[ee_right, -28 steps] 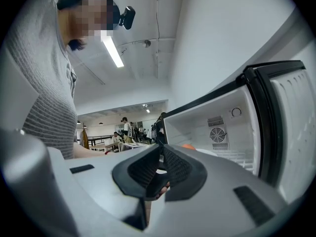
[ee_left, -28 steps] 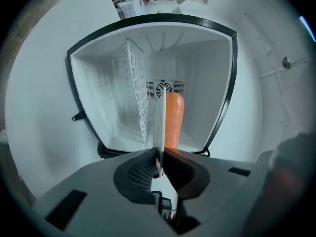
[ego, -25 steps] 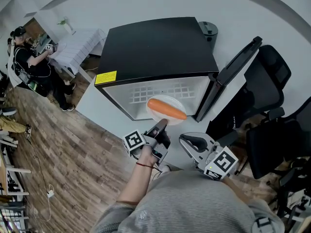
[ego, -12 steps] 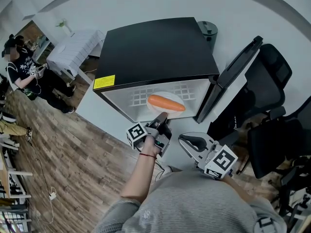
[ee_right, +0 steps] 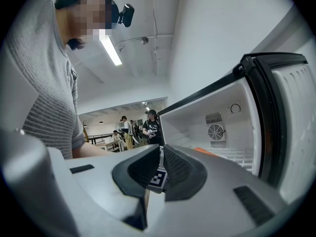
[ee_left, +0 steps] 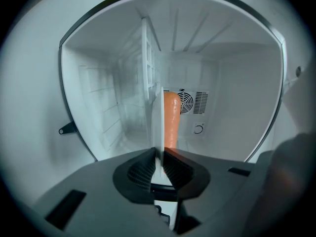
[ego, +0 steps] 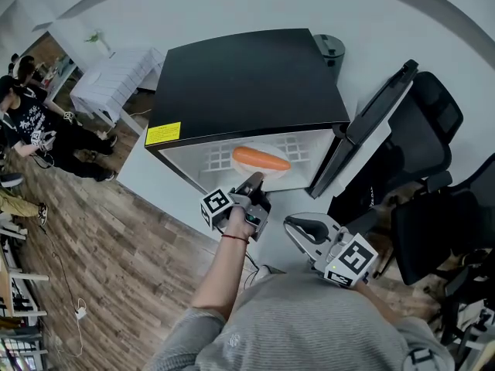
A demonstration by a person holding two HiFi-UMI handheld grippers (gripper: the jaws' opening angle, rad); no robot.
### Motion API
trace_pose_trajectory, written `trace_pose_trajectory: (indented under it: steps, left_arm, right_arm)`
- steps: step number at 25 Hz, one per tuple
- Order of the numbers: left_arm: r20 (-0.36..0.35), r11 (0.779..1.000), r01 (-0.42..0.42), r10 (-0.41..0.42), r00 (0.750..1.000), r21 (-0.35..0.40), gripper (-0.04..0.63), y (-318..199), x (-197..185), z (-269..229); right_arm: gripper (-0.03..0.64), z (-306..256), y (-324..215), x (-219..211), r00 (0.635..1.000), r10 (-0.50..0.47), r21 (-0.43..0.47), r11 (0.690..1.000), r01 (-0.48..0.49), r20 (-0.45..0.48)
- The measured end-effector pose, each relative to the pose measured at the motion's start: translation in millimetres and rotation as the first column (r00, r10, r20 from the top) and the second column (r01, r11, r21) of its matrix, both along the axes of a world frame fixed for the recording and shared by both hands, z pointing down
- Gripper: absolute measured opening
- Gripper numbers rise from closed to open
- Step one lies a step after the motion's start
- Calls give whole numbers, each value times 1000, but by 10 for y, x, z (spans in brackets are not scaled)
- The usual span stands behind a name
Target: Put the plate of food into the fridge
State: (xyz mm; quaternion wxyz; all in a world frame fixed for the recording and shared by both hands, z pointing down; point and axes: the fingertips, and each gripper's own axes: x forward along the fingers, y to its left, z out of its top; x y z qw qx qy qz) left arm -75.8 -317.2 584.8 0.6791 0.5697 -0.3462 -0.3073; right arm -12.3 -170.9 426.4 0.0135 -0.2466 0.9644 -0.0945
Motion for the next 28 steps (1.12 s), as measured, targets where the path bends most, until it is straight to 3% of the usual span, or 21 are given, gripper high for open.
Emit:
trace_pose_trajectory:
  steps: [14,19,23,28]
  left_arm:
    - [3,999,47,-47,999,-18,44,-320,-55,109]
    - [26,998,63,-64,998,9,47,-381,-75,97]
    - [19,997,59,-59,998,43,95,-394,-72,41]
    - [85,998,31,-36,996,56,120,-374,-72,15]
  right_arm:
    - [17,36,-43,5,1000,3,-8,1000,-3,-8]
    - [17,48,-42,16,1000,7,-9,1000,-7,-10]
    - [17,43,-46,10,1000,6,-8,1000,-6,-8]
    - [17,51,-27,-2,1000,4,-11,1000,-4,-10]
